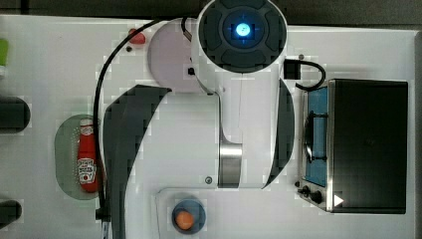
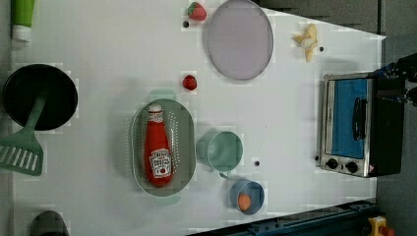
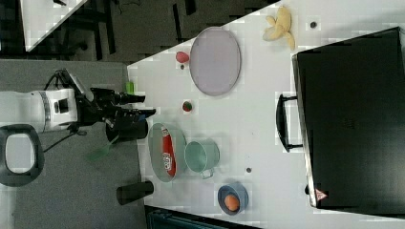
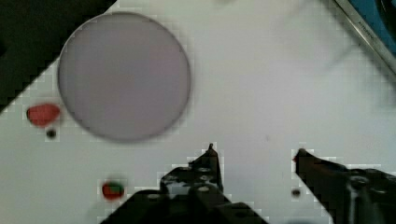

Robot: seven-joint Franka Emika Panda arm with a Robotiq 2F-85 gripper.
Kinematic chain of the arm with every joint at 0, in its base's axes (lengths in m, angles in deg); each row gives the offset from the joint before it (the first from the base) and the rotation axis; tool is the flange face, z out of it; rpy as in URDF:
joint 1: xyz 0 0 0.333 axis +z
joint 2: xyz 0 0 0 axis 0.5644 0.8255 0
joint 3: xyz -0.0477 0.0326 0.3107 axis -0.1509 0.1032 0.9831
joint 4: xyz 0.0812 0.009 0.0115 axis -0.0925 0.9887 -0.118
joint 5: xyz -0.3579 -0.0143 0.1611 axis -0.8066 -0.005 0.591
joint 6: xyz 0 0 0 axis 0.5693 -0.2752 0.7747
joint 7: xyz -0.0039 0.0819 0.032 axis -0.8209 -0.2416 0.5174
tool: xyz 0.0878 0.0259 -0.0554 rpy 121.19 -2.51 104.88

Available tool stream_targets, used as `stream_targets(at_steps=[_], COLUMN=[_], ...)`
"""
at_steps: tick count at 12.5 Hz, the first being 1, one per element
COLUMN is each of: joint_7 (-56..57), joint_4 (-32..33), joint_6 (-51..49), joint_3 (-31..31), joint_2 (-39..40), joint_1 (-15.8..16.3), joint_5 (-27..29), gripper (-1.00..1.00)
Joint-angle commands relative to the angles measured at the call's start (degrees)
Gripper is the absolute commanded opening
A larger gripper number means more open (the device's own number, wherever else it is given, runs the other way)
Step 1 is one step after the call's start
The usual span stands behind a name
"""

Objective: Pick ketchup from strainer and place it on the table

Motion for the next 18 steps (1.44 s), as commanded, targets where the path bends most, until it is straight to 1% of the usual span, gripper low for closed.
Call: stream_targets(at_steps=[1,2,3,6,12,15,18], joint_7=[-1.34,-1.34,-1.34,-1.63,-1.91,-1.96,-2.33], joint_4=[6.55,6.55,6.55,6.56,7.56,11.18,17.96], joint_6=[-4.92,-4.84,-4.63,-4.41,0.05,5.85,17.61], joint_3=[6.99,8.35,10.28,17.82,34.39,41.44,45.30], joint_2=[-9.35,-9.04,-8.60,-7.11,-2.34,0.83,3.80], joint_1=[-6.32,-5.71,-5.05,-3.74,-2.93,-2.72,-2.54], joint_5=[2.63,2.83,2.88,2.88,2.79,2.71,2.30], gripper=[0.58,0.81,0.99,1.00,1.00,1.00,1.00])
